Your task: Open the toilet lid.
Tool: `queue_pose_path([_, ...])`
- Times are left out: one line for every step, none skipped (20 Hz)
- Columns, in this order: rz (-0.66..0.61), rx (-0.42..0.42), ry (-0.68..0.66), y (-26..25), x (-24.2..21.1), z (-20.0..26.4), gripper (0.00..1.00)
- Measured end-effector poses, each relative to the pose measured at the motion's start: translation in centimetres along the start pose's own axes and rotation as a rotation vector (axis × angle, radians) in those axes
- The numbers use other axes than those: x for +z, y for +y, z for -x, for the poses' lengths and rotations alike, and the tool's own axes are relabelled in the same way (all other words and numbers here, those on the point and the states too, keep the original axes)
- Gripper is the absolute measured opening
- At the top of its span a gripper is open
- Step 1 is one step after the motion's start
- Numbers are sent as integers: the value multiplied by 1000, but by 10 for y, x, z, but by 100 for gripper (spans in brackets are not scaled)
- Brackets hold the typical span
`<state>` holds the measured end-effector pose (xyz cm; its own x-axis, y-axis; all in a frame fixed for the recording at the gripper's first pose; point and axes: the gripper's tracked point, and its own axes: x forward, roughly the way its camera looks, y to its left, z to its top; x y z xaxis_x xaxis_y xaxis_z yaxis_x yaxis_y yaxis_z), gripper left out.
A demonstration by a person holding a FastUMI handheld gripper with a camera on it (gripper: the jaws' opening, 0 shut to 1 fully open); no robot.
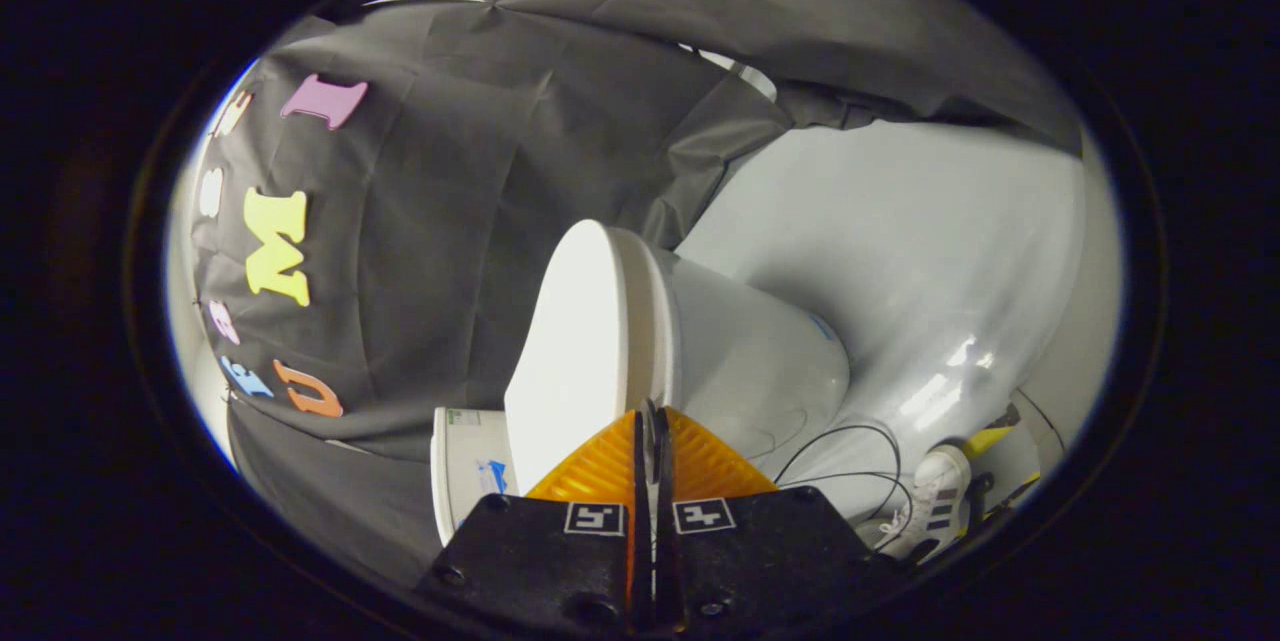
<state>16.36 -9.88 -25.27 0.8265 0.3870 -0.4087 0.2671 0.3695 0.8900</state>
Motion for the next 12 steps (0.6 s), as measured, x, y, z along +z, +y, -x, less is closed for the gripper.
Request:
queue_pose_path([4,1,1,0,-1,1,5])
queue_pose_path([8,1,-3,3,-1,3,5])
queue_pose_path([8,1,-4,5,0,2,5])
queue_pose_path([4,5,-6,7,-1,3,5])
queue_pose_path([5,13,-11,11,1,5,5])
queue_pose_path([6,22,-11,14,1,6,5])
queue_pose_path([9,32,-13,17,0,7,5])
queue_pose_path([11,40,-12,20,0,9,5])
queue_pose_path([9,52,-14,24,0,10,5])
queue_pose_path([9,61,-11,26,-1,11,5])
queue_pose_path([6,74,-13,30,-1,13,5])
queue_pose_path([5,82,-9,33,-2,13,5])
